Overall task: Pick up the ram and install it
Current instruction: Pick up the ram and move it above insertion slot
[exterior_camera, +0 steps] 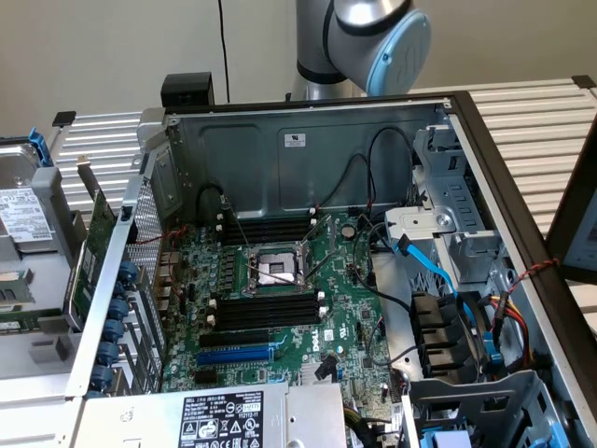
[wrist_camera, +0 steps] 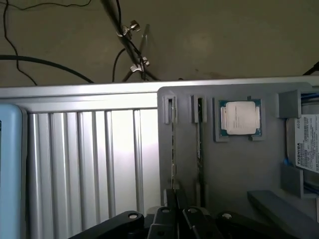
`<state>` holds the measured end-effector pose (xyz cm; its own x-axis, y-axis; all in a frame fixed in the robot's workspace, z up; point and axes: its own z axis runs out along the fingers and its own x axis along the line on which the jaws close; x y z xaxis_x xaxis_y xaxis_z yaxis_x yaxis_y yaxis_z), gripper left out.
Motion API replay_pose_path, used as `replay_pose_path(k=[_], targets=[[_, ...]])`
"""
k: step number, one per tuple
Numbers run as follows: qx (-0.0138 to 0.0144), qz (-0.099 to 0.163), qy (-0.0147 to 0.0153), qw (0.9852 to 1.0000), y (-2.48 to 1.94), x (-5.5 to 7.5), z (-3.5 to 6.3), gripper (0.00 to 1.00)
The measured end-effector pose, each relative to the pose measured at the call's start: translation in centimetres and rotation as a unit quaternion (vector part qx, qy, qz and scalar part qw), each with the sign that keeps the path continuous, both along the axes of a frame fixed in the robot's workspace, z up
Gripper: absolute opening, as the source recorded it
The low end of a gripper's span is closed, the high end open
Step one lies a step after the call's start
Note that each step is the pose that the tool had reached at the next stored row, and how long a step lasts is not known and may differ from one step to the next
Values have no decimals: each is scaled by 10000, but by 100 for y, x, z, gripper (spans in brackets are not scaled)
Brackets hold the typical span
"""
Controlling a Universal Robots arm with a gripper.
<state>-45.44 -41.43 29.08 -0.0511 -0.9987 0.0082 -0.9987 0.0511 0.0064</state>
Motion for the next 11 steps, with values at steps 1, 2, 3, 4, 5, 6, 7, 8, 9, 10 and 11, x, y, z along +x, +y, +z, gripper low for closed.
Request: replay_pose_path(k=[1, 2, 3, 4, 5, 6, 7, 8, 9, 10, 11], targets=[[0, 0, 1, 10000, -3, 17, 42, 12], [0, 0, 0, 10000, -6, 35, 88, 12], [0, 0, -1, 10000, -9, 53, 133, 12], [0, 0, 0, 10000, -12, 71, 178, 12], [0, 0, 0, 10000, -15, 91, 228, 12], [0, 0, 0, 10000, -19, 109, 272, 12], [0, 0, 1, 10000, -22, 129, 319, 12], [0, 0, 0, 10000, -27, 150, 363, 12], [0, 0, 0, 10000, -32, 175, 408, 12], [0, 0, 1, 10000, -39, 202, 454, 12], [0, 0, 1, 10000, -46, 231, 498, 12]])
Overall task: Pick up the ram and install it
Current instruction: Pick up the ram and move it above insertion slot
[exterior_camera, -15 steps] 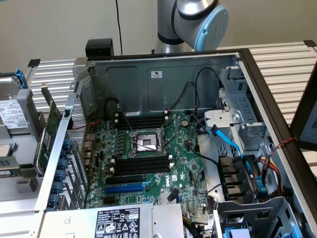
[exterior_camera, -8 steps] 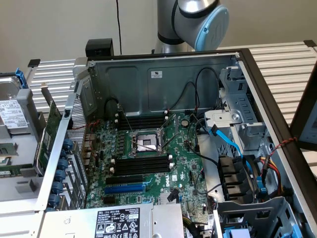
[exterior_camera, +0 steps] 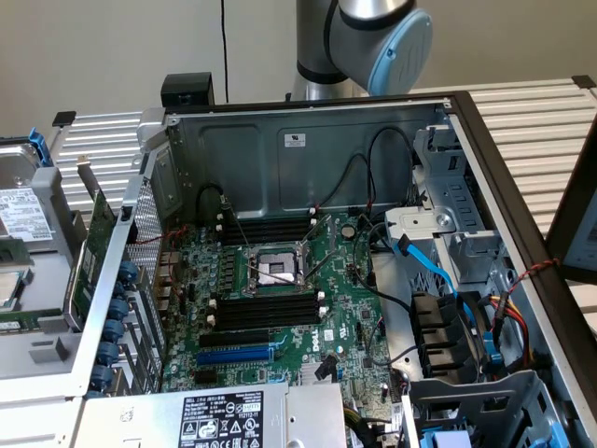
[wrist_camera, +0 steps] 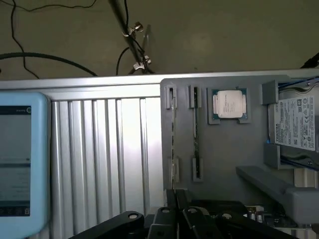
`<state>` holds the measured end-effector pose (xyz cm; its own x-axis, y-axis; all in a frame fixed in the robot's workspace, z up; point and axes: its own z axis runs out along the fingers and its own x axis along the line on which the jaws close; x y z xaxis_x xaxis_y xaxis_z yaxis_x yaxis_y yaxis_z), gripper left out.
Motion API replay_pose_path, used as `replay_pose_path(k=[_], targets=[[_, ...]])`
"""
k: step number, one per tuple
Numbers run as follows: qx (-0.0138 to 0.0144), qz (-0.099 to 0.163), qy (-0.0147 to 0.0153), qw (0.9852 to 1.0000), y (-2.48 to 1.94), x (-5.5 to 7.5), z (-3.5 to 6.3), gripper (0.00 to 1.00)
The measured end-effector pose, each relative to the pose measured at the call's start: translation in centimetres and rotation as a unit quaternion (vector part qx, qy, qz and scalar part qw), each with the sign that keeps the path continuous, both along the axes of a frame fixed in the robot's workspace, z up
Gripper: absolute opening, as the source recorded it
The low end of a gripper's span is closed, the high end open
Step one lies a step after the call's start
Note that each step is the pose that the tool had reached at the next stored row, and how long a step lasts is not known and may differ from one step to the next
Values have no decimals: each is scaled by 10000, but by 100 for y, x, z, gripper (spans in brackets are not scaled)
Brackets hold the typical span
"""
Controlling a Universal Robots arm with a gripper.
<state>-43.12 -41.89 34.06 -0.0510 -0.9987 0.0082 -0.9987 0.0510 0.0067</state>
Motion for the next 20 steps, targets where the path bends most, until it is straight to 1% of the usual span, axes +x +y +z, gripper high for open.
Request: replay_pose_path(k=[3, 12, 17, 20], targets=[[0, -1, 4, 10000, -26, 107, 140, 12], [4, 0, 17, 10000, -129, 461, 547, 12], [6, 0, 31, 10000, -165, 673, 761, 12], [6, -1, 44, 10000, -180, 797, 866, 12]])
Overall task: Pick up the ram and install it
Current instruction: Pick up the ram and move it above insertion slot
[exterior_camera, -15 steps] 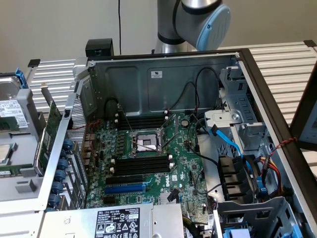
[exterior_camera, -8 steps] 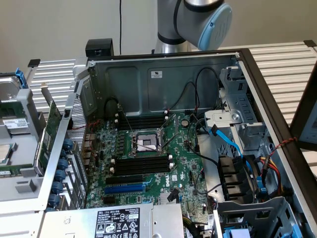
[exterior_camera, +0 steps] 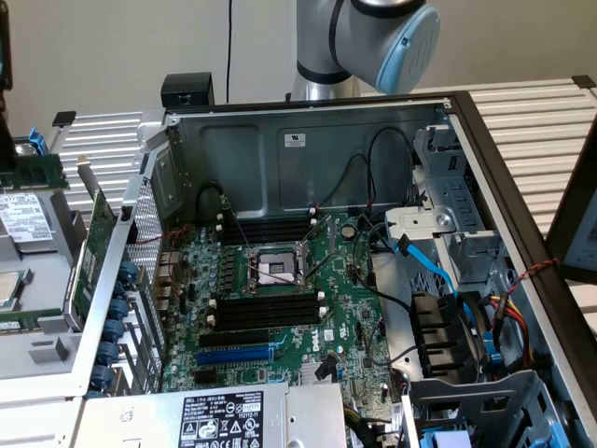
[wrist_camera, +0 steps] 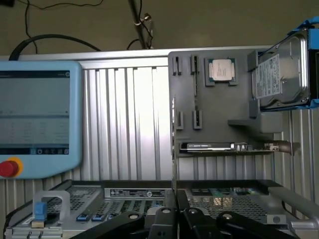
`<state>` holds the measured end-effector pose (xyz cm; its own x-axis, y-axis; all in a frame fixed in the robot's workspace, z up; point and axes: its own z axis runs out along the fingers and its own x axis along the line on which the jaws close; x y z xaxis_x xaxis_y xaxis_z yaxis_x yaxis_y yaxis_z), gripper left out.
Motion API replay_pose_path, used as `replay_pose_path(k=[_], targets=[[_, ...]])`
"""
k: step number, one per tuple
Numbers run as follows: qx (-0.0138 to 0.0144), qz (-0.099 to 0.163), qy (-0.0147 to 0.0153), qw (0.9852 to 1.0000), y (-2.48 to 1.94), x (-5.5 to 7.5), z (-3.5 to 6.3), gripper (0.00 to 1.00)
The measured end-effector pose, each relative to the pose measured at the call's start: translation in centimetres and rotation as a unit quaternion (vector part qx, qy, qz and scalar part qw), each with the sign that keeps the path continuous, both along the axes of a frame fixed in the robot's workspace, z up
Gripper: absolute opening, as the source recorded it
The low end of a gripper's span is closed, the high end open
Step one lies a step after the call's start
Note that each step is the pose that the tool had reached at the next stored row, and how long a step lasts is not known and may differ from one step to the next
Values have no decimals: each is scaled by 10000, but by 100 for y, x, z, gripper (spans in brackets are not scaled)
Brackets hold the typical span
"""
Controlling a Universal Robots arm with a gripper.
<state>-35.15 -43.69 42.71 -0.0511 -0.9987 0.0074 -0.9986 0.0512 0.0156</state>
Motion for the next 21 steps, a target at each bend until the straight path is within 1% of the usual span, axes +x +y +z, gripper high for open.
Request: replay_pose_path(k=[3, 9, 16, 21], targets=[[0, 1, 15, 10000, -8, 130, 54, 12], [6, 1, 44, 10000, -9, 398, 57, 12], [5, 23, 61, 10000, -10, 715, 57, 12], [5, 54, 65, 10000, -10, 945, 57, 12]])
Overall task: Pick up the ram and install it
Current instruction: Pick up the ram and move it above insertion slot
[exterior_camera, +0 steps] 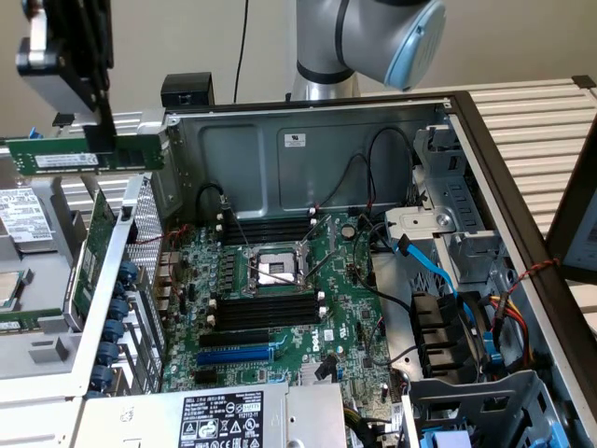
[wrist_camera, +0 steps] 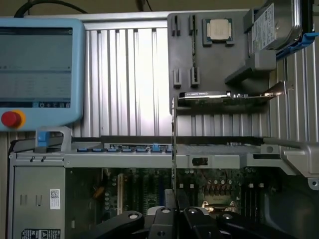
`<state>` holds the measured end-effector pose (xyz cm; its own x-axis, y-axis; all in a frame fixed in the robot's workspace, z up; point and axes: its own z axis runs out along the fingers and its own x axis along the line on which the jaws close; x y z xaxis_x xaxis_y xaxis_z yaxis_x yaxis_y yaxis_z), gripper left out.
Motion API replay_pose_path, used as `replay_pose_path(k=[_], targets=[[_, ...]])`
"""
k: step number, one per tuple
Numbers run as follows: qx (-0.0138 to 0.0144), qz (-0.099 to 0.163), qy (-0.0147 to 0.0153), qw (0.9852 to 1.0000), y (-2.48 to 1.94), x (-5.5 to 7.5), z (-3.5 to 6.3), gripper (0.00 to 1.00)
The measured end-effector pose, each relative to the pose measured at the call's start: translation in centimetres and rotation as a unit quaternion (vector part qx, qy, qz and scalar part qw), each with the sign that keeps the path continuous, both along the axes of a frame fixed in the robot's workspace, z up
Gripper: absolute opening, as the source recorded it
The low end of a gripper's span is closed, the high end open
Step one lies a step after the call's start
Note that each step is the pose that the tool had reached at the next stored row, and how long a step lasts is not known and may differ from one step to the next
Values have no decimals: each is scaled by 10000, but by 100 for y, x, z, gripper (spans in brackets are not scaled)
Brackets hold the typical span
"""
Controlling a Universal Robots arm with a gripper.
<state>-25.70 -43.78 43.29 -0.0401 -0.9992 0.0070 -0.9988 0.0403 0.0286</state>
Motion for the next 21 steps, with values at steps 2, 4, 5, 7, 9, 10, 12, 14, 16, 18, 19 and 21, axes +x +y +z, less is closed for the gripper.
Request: replay_pose_path(k=[2, 4, 5, 7, 9, 10, 12, 14, 16, 18, 19, 21], targets=[[0, 6, 1, 10000, 0, 90, -2, 12], [0, 8, 2, 10000, 0, 180, -9, 12], [0, 8, 3, 10000, 0, 226, -14, 12], [0, 10, 5, 10000, 0, 316, -22, 12], [0, 11, 6, 10000, 0, 406, -30, 12], [0, 12, 6, 10000, 0, 455, -33, 12], [0, 15, 7, 10000, 0, 545, -38, 12], [0, 18, 8, 10000, 1, 635, -42, 12], [0, 20, 9, 10000, 3, 725, -48, 12], [0, 20, 9, 10000, 8, 816, -58, 12], [0, 20, 10, 10000, 16, 863, -65, 12], [0, 21, 10, 10000, 44, 954, -83, 12]])
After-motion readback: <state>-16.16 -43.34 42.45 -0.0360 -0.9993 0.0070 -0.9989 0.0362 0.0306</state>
